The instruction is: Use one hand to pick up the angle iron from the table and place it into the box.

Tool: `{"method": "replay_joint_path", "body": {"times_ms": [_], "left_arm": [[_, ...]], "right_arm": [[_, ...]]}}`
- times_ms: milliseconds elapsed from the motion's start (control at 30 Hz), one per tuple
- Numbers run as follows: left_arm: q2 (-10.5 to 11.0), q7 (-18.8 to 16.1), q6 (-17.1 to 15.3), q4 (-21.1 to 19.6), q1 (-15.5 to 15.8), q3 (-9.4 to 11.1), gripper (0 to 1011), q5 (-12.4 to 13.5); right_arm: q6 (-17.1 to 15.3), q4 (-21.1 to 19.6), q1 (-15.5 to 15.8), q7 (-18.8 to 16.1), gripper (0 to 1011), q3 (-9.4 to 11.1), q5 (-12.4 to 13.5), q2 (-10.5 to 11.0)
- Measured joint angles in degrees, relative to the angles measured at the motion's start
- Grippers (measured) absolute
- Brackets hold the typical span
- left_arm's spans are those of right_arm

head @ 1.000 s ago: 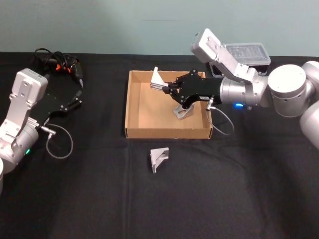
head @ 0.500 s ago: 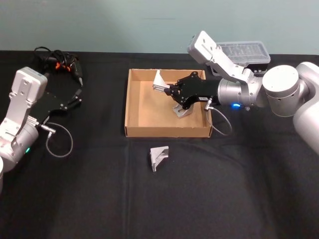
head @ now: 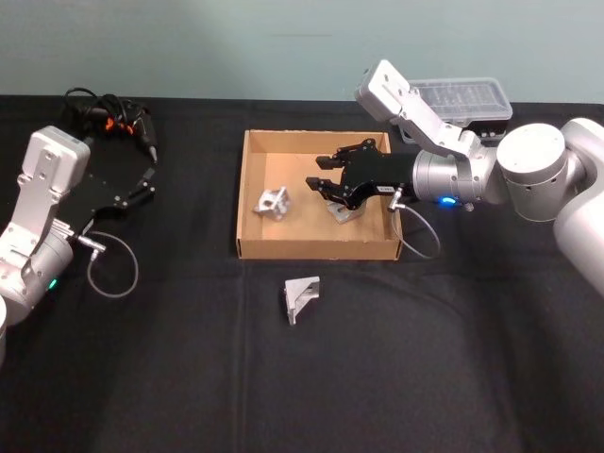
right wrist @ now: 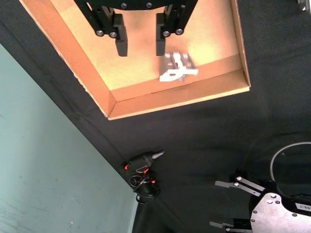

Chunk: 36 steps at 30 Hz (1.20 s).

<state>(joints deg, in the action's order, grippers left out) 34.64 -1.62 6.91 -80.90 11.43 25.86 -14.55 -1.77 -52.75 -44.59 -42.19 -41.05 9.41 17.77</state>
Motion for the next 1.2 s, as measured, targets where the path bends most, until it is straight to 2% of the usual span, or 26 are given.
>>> {"method": "replay_joint_path", "body": {"times_ms": [133,167,233,267,333,367,667,767,967,1200], "left_arm": [[0.0,0.0,0.0,0.0,0.0,0.0,1000,0.0],[0.0,0.0,0.0,0.0,0.0,0.0,1000,0.0],[0.0,0.0,0.0,0.0,0.0,0.0,1000,0.0],[0.0,0.0,0.0,0.0,0.0,0.0,1000,0.0],[0.0,0.0,0.0,0.0,0.0,0.0,1000,0.0],[0.0,0.0,0.0,0.0,0.0,0.0,1000,0.0],[0.0,0.0,0.0,0.0,0.0,0.0,1000,0.0],[0.0,0.0,0.0,0.0,0.0,0.0,1000,0.0],[0.0,0.0,0.0,0.0,0.0,0.0,1000,0.0],[0.0,0.0,0.0,0.0,0.0,0.0,1000,0.0]], "right_arm": [[0.0,0.0,0.1,-0.3,453,0.3,-0.2,-0.1],[0.1,0.0,0.1,-0.3,514,0.4,-0.3,-0.1],[0.1,0.0,0.2,-0.3,556,0.6,-0.4,-0.1],[0.2,0.0,0.3,-0.4,616,0.7,-0.4,-0.2],[0.2,0.0,0.4,-0.4,677,0.8,-0.5,-0.2],[0.2,0.0,0.4,-0.4,677,0.8,-0.5,-0.2],[0.3,-1.1,0.9,-0.6,960,1.7,-0.5,0.3],[0.3,-1.6,1.1,-0.6,1002,2.0,-0.4,0.5],[0.2,-4.2,1.8,-0.6,1000,2.8,0.1,1.7],[-0.7,-10.9,3.4,-1.0,1002,4.2,1.9,4.7]]}}
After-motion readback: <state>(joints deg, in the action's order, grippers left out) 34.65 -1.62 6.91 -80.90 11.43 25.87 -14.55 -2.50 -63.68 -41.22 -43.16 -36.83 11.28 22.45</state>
